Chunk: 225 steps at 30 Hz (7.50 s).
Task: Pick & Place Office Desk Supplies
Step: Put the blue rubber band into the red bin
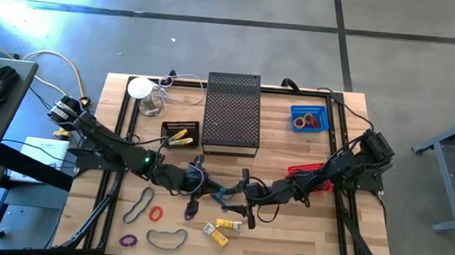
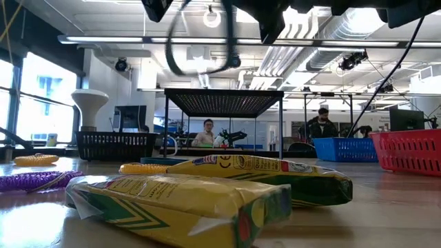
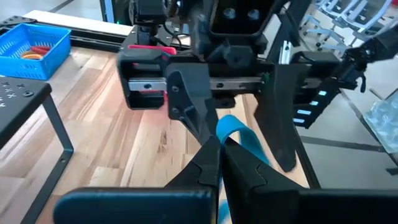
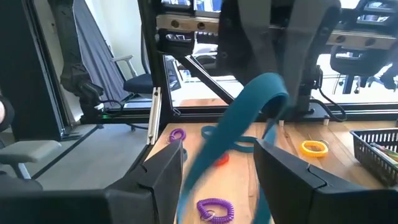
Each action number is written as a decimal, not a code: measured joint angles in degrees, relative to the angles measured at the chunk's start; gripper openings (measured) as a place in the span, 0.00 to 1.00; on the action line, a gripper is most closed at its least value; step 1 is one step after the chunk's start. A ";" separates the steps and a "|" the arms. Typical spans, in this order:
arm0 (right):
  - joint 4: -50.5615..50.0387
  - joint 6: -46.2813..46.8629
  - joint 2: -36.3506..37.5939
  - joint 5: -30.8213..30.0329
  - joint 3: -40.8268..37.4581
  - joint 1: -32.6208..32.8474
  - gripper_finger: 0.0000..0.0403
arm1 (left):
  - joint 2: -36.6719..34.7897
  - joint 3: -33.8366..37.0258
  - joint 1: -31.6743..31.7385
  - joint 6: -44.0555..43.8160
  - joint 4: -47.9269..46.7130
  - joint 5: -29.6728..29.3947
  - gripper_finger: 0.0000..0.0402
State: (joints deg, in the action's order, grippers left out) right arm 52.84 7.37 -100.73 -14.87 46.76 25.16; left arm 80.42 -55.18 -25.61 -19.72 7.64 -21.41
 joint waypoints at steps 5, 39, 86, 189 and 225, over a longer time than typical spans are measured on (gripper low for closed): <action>-0.07 0.07 0.00 0.00 0.00 -0.22 0.46 | -0.02 0.00 0.73 -0.04 0.59 -0.02 0.00; -9.06 3.19 0.00 -6.73 0.00 -0.23 0.14 | -0.02 0.00 0.85 2.36 2.83 -0.04 0.00; -47.41 10.46 22.52 -42.17 0.02 21.10 0.01 | -0.03 0.02 -2.79 5.78 -5.89 0.48 0.41; -125.22 109.83 24.15 -1.05 0.07 6.08 0.01 | -0.02 0.07 -2.58 2.14 -11.98 0.63 0.41; -117.86 65.52 16.84 7.99 0.73 -1.28 0.46 | 0.00 0.09 -2.58 2.14 -13.38 0.61 0.41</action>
State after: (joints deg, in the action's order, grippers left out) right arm -65.02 72.90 -83.88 -6.88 47.49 23.88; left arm 80.42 -55.09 -28.18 -17.58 -5.74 -20.80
